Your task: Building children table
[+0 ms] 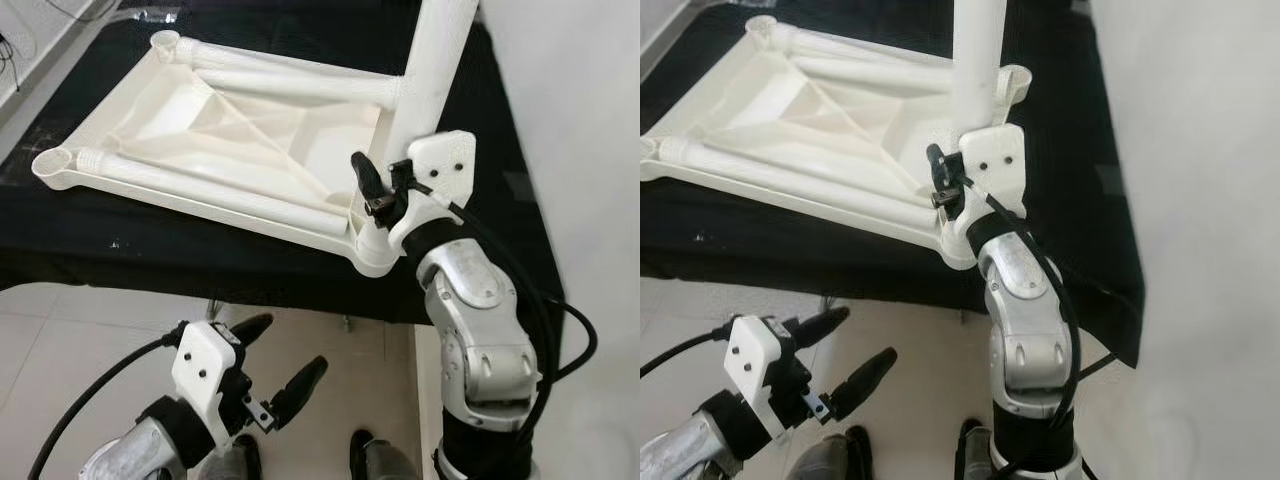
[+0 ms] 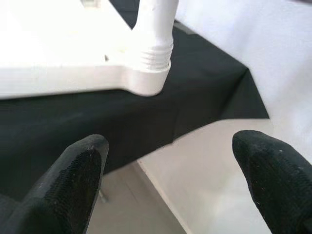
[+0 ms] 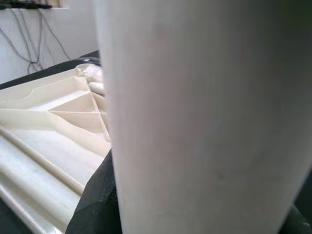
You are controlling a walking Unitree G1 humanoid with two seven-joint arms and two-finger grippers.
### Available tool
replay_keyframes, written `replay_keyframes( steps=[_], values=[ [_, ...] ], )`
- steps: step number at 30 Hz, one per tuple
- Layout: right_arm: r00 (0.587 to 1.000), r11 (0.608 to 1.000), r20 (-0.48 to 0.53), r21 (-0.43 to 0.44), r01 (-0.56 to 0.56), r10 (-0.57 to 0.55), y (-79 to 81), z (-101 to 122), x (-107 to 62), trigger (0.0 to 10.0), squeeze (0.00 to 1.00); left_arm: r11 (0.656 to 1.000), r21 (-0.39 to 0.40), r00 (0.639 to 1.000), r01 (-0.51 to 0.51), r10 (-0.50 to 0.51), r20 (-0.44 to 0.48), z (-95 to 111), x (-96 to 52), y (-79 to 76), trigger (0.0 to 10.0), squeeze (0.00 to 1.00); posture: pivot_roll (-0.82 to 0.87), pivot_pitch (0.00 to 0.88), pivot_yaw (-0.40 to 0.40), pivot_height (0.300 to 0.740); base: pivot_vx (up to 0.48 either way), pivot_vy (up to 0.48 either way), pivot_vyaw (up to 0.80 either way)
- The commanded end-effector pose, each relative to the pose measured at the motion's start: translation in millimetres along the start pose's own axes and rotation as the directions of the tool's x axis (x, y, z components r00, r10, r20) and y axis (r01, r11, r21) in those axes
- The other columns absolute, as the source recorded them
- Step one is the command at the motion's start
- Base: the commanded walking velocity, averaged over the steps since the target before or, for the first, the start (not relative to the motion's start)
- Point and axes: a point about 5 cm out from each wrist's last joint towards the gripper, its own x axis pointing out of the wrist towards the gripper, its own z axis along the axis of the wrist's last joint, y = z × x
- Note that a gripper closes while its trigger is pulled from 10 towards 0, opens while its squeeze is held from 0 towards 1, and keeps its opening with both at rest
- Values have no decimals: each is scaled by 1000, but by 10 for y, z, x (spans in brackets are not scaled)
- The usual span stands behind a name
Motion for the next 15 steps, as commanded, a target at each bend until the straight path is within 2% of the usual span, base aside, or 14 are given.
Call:
replay_keyframes(
  steps=[1,2,6,7,9,11,12,13,14,15],
  values=[
    [946,994,-323,94,62,-28,98,-594,-15,1686,0,1000,-15,1000,5,-5,-29,-63,-19,-4,10000,0,-31,340,-15,740,0,0,0],
    [949,993,-313,94,66,-33,110,-576,3,10000,0,1000,-14,1000,3,-3,-29,-67,-19,5,10000,0,-31,340,-15,740,0,0,0],
    [963,989,-267,133,70,-32,143,-524,24,10000,0,1000,-6,1000,-9,8,-29,-74,-17,34,10000,0,-28,331,-13,740,0,0,0],
    [973,984,-230,173,31,10,159,-501,29,10000,1000,1000,-4,1000,-11,11,-28,-76,-12,43,10000,0,-25,330,-12,740,0,0,0],
    [978,980,-208,197,11,31,178,-477,15,10000,1000,1000,-3,1000,-12,12,-28,-79,-6,51,10000,0,-21,325,-10,740,0,0,0],
    [982,961,-116,250,-117,150,185,-384,45,10000,1000,1000,-1,999,-13,13,-29,-93,14,71,10000,0,-23,312,-6,740,0,0,0],
    [971,947,-73,250,-203,228,172,-332,67,10000,1000,1000,-1,999,-13,13,-29,-100,23,77,10000,0,-23,310,-6,740,0,0,0],
    [971,947,-73,250,-203,228,172,-332,67,10000,1000,1000,-1,999,-13,13,-29,-100,23,77,10000,0,-23,310,-6,740,0,0,0],
    [947,923,-40,238,-301,319,152,-292,93,10000,831,1000,-2,999,-13,13,-29,-107,36,83,10000,0,-23,305,-9,740,0,0,0],
    [915,897,-19,204,-392,404,101,-264,121,10000,455,1000,-2,999,-13,13,-30,-122,54,86,10000,0,-20,298,-15,740,0,0,0]
  ],
)
